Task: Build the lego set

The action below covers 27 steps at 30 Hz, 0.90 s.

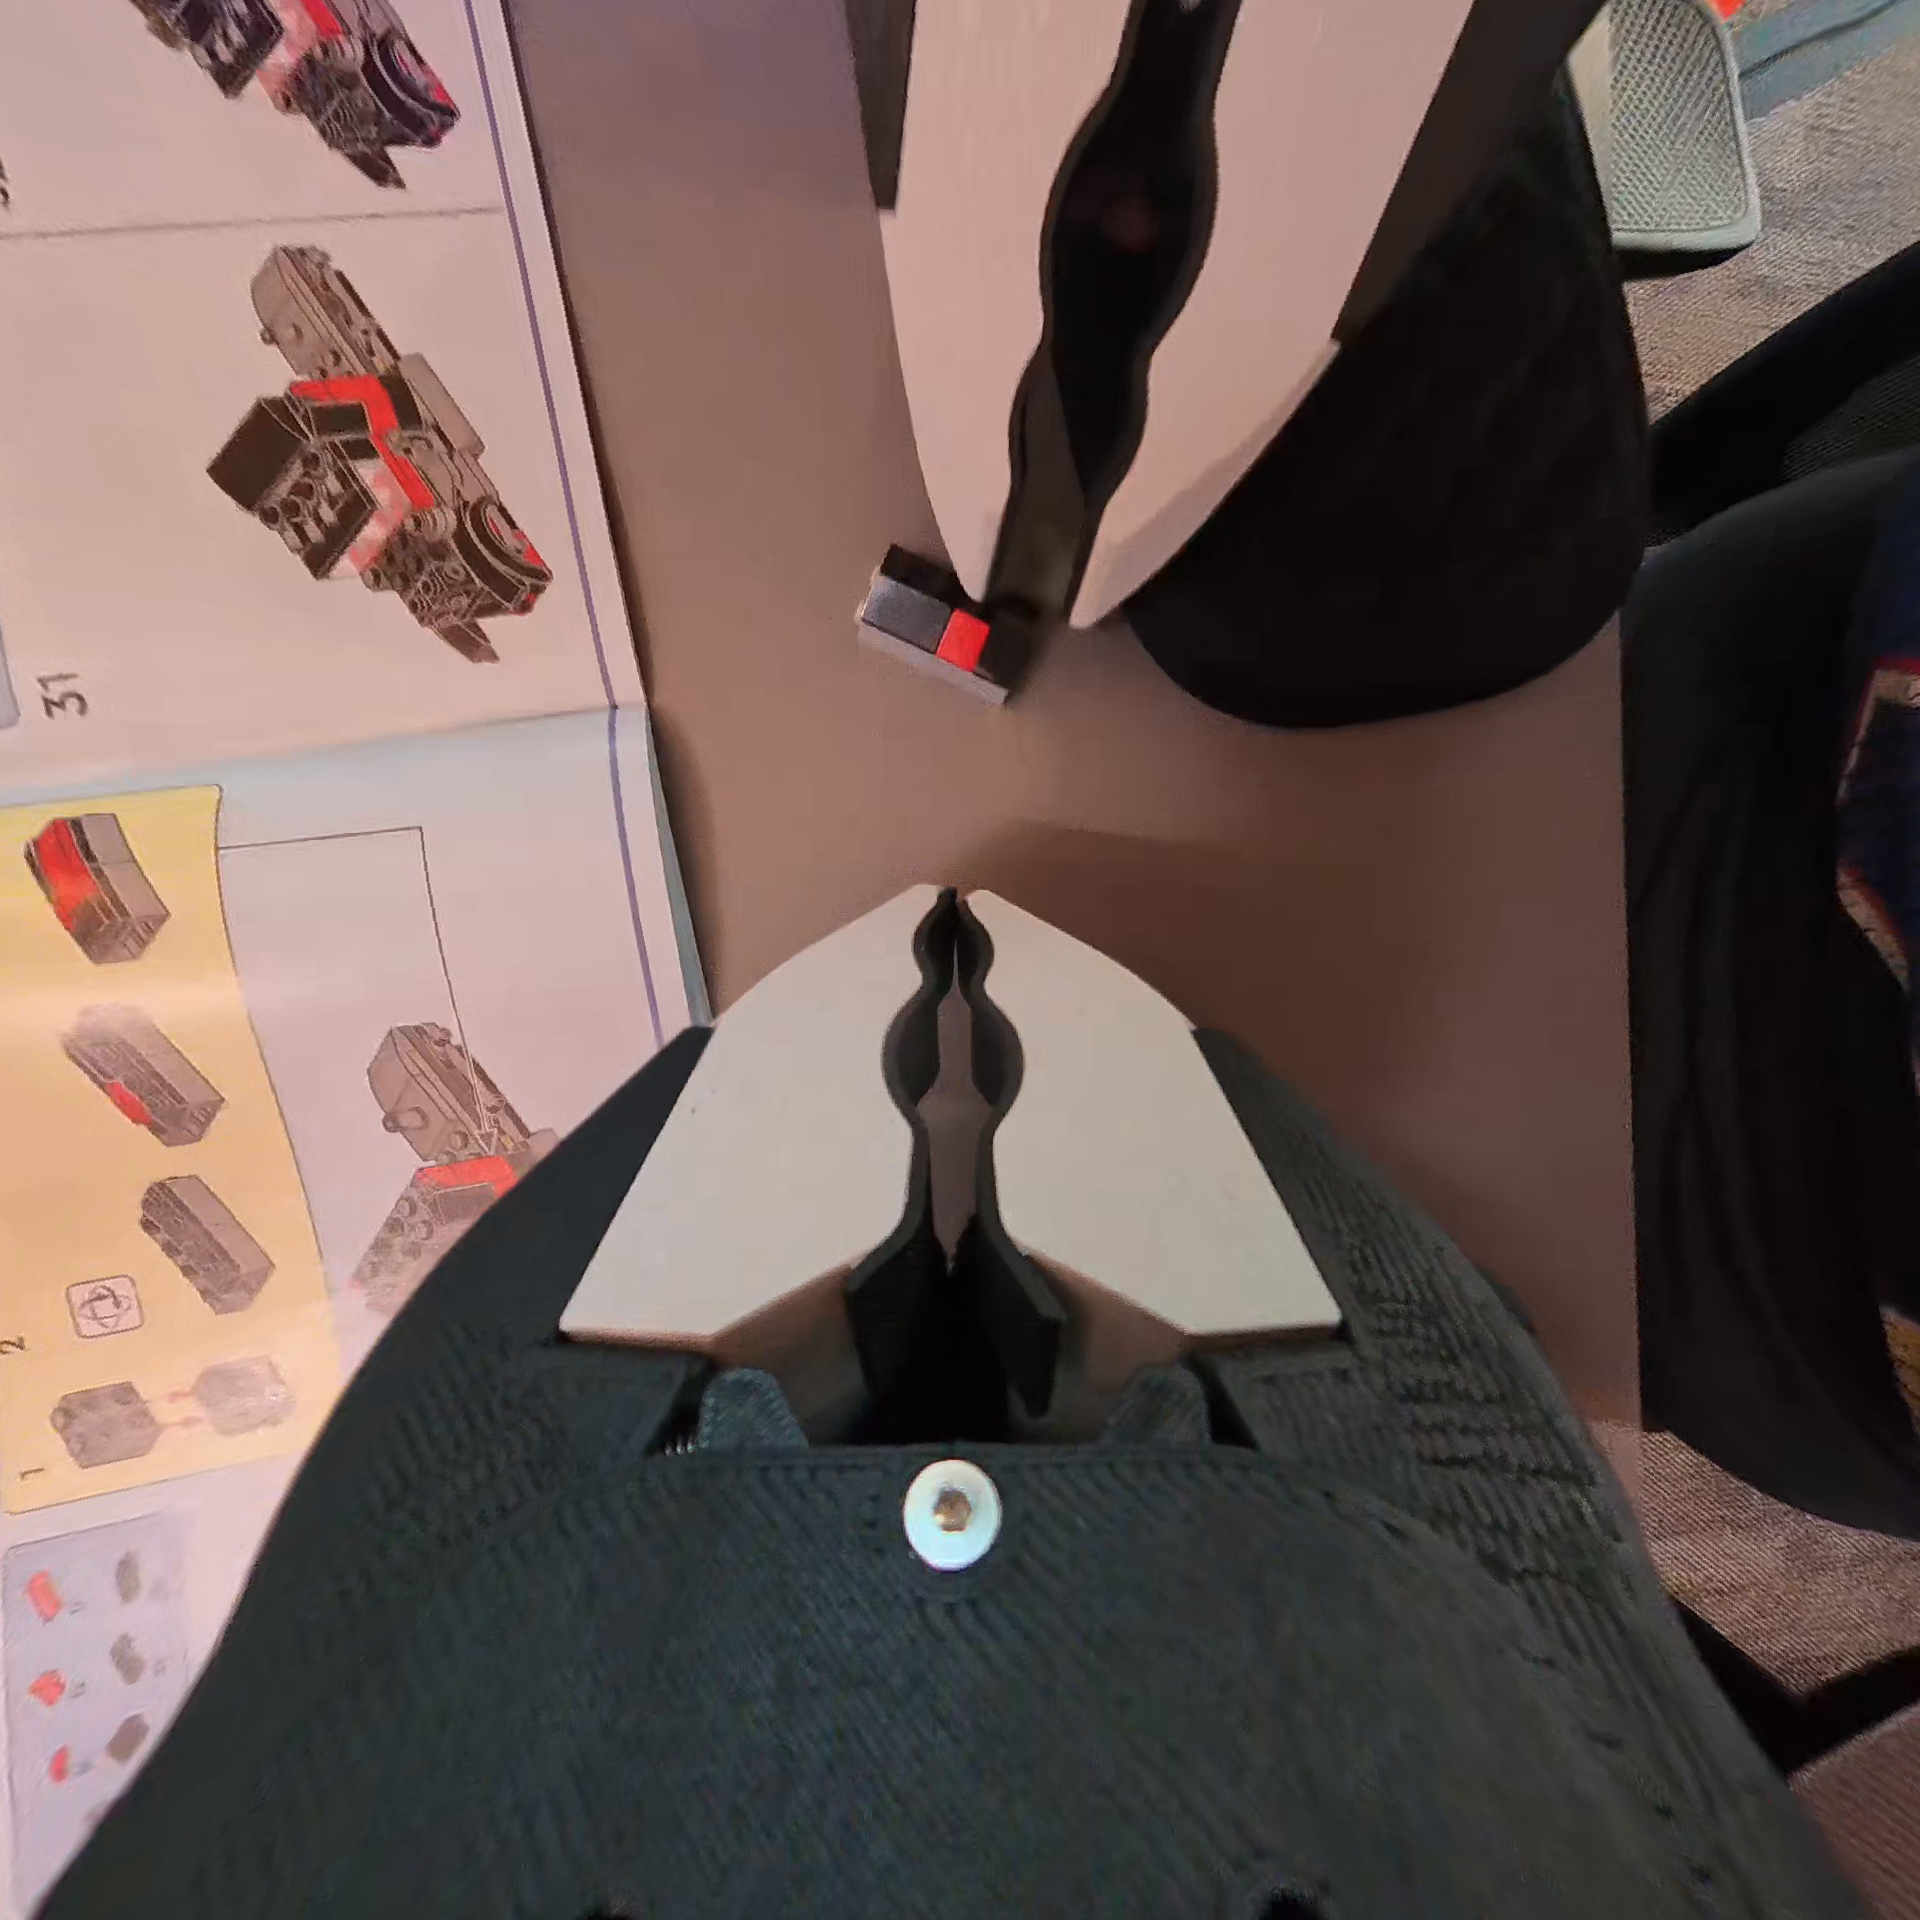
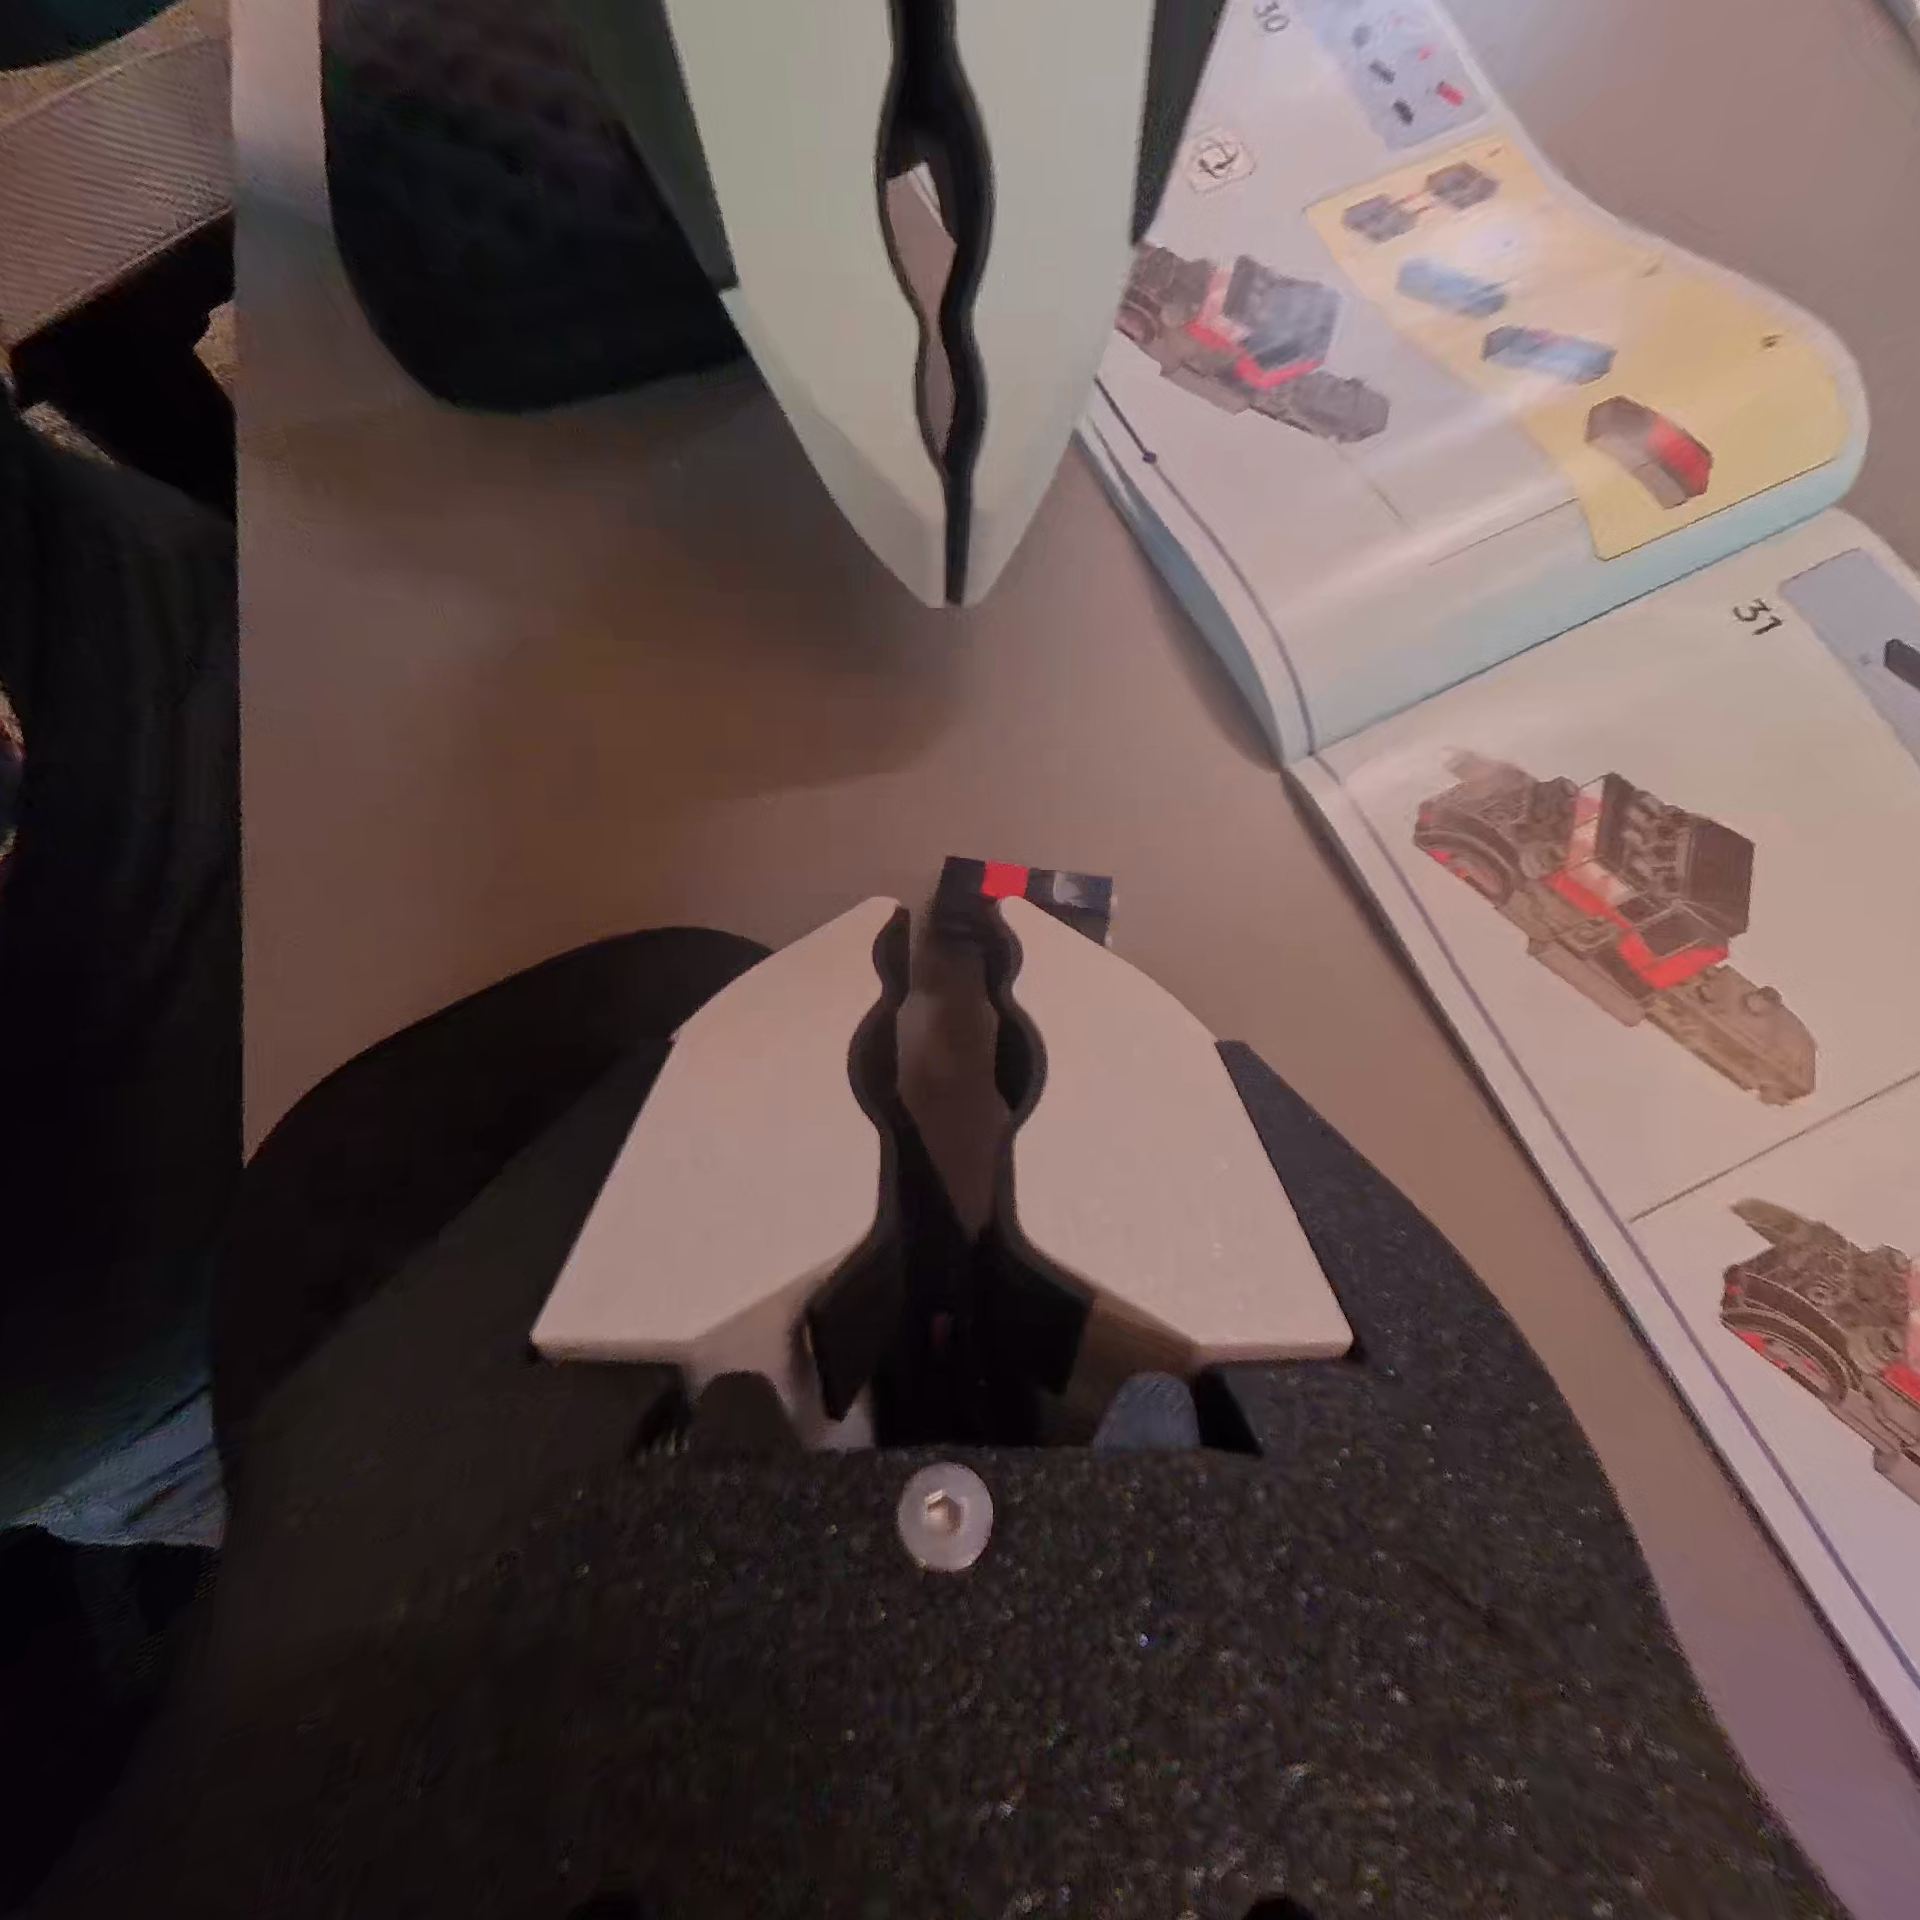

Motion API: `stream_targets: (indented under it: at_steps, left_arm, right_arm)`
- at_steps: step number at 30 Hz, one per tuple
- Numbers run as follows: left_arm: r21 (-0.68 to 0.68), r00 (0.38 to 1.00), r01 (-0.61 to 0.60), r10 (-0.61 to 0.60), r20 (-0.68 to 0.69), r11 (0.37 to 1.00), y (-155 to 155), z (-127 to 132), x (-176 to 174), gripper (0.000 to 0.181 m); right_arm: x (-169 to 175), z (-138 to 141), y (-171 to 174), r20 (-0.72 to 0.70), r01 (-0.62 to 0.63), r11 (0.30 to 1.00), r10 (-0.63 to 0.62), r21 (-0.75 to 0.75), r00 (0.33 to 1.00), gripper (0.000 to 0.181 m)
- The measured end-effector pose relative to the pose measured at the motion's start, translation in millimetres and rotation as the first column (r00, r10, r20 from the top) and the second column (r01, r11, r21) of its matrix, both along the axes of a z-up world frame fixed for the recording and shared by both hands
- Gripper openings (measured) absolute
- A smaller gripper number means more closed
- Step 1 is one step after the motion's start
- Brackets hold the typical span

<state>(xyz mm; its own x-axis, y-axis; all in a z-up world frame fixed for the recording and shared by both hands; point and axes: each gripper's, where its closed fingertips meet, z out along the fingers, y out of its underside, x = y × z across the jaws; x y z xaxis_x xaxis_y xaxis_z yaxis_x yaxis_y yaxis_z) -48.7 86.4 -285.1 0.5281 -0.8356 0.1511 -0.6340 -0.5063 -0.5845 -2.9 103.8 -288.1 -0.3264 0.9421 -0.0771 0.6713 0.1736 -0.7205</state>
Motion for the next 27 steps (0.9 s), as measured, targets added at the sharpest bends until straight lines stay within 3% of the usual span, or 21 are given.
stream_targets:
  at_steps: [4, 5, 7, 9, 15, 18, 21, 24, 27]
  left_arm:
    - [0.065, 0.999, 0.008, -0.012, 0.052, 0.998, 2, 1, 10, 0.000]
    - [0.089, 0.997, -0.012, 0.005, 0.082, 0.996, 6, 4, 16, 0.001]
    - [0.117, 0.986, -0.055, 0.036, 0.160, 0.992, 12, 11, 25, 0.001]
    - [0.125, 0.977, -0.088, 0.062, 0.202, 0.988, 14, 14, 29, 0.001]
    - [0.172, 0.933, -0.275, 0.220, 0.283, 0.946, 22, 22, 9, 0.022]
    - [0.182, 0.856, -0.412, 0.311, 0.412, 0.893, 29, 39, -6, 0.030]
    - [0.099, 0.749, -0.497, 0.369, 0.550, 0.862, 31, 56, -16, 0.044]
    - [-0.065, 0.634, -0.473, 0.391, 0.667, 0.879, 25, 65, -13, 0.050]
    - [-0.162, 0.555, -0.360, 0.351, 0.754, 0.919, 12, 72, 3, 0.043]
  right_arm:
    - [6, 2, 6, 0.015, 0.013, 1.000, -0.012, -0.007, 1.000, 0.017]
    - [7, 4, 9, 0.005, 0.033, 0.999, -0.033, -0.023, 0.999, 0.023]
    - [8, 5, 18, 0.025, 0.096, 0.993, -0.095, -0.065, 0.995, 0.051]
    - [5, 4, 20, 0.043, 0.114, 0.990, -0.110, -0.088, 0.993, 0.065]
    - [-3, -15, 16, 0.085, 0.050, 0.993, -0.059, 0.105, 0.995, 0.051]
    - [-7, -14, 10, 0.059, 0.022, 0.992, -0.030, 0.125, 0.998, 0.036]
    - [-11, -11, 8, 0.017, -0.003, 0.984, 0.000, 0.180, 1.000, 0.036]
    - [-23, 18, 11, -0.153, 0.007, 0.962, 0.036, 0.274, 0.988, 0.036]
    - [-34, 67, 9, -0.324, 0.020, 0.879, 0.154, 0.476, 0.933, 0.036]
